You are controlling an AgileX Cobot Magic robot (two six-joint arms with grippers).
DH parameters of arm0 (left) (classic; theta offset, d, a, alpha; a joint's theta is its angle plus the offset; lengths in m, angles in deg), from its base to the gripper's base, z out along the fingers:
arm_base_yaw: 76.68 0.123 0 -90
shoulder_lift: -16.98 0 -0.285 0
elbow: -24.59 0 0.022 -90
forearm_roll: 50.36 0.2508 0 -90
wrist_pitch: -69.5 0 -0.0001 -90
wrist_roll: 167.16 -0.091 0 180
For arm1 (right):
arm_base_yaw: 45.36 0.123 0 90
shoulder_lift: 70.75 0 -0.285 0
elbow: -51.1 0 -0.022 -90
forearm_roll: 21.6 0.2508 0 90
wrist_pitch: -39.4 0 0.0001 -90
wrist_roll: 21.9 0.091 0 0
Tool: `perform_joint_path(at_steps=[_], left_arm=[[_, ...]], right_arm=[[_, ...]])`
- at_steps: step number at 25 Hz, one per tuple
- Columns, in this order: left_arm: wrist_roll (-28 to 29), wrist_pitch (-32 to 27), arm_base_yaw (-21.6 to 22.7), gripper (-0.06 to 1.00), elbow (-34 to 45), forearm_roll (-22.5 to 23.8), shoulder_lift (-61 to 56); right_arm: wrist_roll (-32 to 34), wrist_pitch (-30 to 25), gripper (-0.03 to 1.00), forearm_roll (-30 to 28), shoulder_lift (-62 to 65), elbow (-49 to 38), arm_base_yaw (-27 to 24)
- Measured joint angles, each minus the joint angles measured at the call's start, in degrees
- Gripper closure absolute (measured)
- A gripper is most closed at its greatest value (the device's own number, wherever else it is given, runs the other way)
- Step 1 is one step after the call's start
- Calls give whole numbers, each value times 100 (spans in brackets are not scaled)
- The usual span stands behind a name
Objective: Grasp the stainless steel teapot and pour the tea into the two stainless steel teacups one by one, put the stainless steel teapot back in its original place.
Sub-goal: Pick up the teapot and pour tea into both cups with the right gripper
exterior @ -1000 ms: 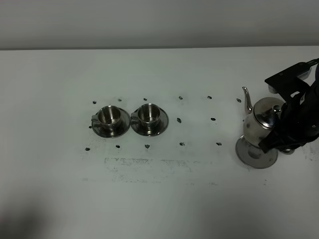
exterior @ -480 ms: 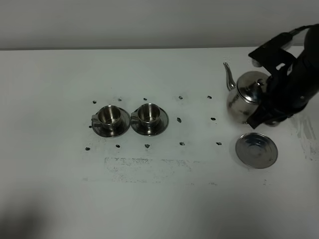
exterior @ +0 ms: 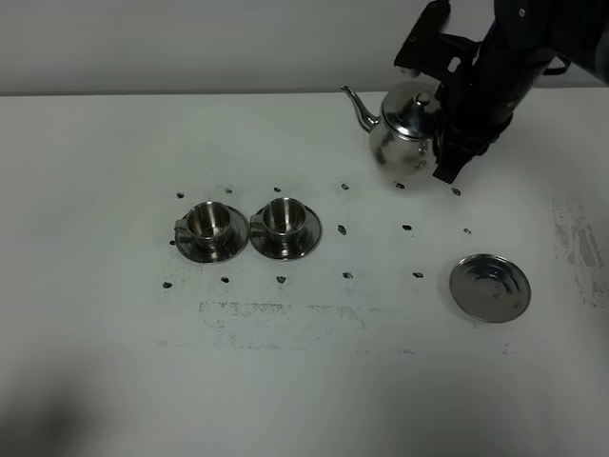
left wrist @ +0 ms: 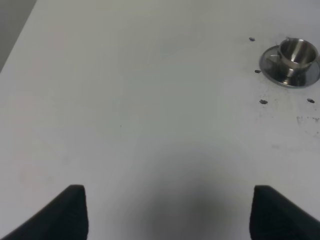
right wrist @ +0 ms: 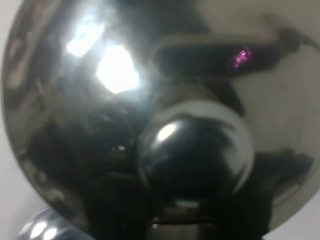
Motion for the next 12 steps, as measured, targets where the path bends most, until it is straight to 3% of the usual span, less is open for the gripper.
perform_joint_path(at_steps=[12], left_arm=[[0, 0, 0, 29, 0, 0, 0]], right_arm=[[-1800, -8, 77, -49, -837, 1517, 428]])
